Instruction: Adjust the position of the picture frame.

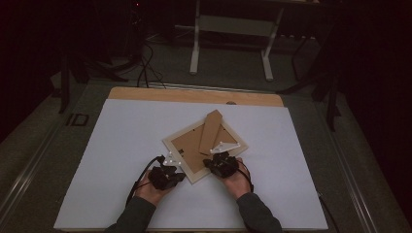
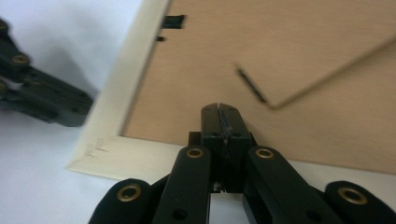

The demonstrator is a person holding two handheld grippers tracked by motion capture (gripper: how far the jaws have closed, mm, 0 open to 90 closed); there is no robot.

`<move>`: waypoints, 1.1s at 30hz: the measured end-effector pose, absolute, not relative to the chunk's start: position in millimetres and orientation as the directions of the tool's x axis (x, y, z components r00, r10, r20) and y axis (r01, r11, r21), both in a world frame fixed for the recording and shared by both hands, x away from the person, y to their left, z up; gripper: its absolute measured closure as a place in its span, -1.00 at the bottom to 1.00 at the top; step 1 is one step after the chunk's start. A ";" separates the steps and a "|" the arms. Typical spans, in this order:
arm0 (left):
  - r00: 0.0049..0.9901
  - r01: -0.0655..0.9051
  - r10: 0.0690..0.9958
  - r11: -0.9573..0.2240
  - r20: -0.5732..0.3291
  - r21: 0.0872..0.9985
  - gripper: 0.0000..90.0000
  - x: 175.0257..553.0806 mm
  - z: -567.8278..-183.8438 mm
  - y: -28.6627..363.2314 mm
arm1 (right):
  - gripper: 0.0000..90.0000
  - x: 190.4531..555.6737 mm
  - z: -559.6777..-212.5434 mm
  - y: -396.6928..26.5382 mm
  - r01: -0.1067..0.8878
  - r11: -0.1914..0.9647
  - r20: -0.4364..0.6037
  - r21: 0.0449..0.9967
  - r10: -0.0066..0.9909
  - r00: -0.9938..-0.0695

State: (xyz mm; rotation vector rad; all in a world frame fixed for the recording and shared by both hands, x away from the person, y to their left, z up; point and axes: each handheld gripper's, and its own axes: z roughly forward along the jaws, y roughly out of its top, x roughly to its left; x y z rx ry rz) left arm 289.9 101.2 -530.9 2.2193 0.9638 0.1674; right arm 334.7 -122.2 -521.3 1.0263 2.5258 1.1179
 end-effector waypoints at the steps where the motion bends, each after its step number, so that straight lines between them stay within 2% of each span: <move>1: 0.714 0.594 0.683 -0.475 -0.153 0.649 1.00 290.2 -531.0 101.4 | 1.00 332.7 -521.1 -117.8 0.515 0.480 0.099 0.710 0.656 -0.748; 11: 0.683 0.612 0.714 -0.446 -0.153 0.653 1.00 293.7 -529.4 111.6 | 1.00 319.3 -520.5 -89.9 0.468 0.537 0.083 0.702 0.591 -0.802; 24: 0.590 0.655 0.791 -0.351 -0.163 0.669 1.00 305.9 -527.5 136.1 | 1.00 317.8 -518.3 -88.9 0.467 0.562 0.089 0.683 0.570 -0.817; 33: 0.568 0.653 0.810 -0.337 -0.144 0.679 1.00 308.8 -527.0 141.4 | 1.00 314.3 -517.1 -92.1 0.459 0.581 0.079 0.673 0.560 -0.825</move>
